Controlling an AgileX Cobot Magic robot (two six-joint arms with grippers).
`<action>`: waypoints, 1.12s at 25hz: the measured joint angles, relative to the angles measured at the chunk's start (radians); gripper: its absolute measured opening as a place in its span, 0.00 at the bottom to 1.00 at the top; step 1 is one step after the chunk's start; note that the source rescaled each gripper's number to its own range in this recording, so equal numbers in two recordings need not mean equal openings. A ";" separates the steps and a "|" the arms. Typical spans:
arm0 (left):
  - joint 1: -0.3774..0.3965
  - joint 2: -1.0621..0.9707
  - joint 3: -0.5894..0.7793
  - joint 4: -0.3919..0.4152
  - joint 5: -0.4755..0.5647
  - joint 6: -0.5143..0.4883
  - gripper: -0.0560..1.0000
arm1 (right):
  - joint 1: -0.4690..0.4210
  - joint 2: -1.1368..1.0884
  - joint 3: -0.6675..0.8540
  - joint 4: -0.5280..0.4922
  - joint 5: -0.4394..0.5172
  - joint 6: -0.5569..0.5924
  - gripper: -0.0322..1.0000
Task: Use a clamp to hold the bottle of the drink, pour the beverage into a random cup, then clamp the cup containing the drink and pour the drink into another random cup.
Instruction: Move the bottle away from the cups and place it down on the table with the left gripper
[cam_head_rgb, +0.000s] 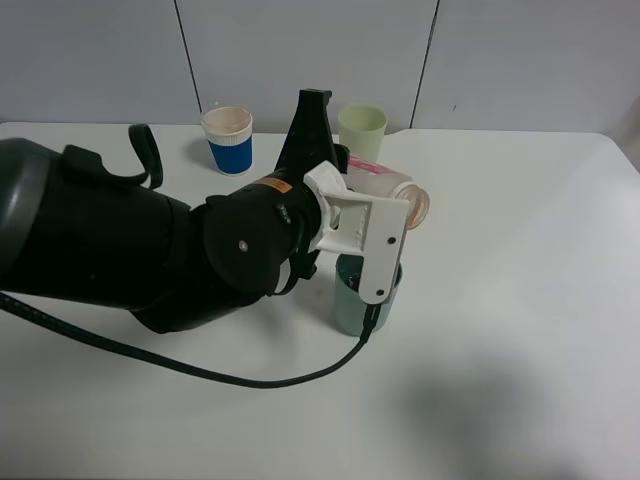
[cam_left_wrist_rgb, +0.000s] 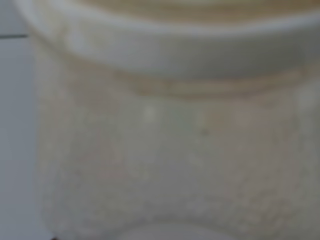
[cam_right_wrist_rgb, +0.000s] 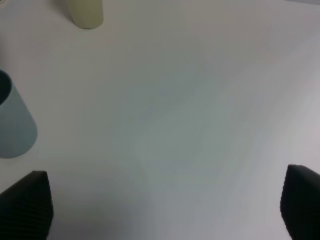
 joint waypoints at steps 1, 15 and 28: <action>0.015 -0.013 0.000 0.004 0.039 -0.078 0.06 | 0.000 0.000 0.000 0.000 0.000 0.000 0.75; 0.254 -0.184 0.157 0.547 0.176 -1.075 0.06 | 0.000 0.000 0.000 0.000 0.000 0.000 0.75; 0.581 -0.258 0.274 1.100 0.242 -1.968 0.06 | 0.000 0.000 0.000 0.000 0.000 0.000 0.75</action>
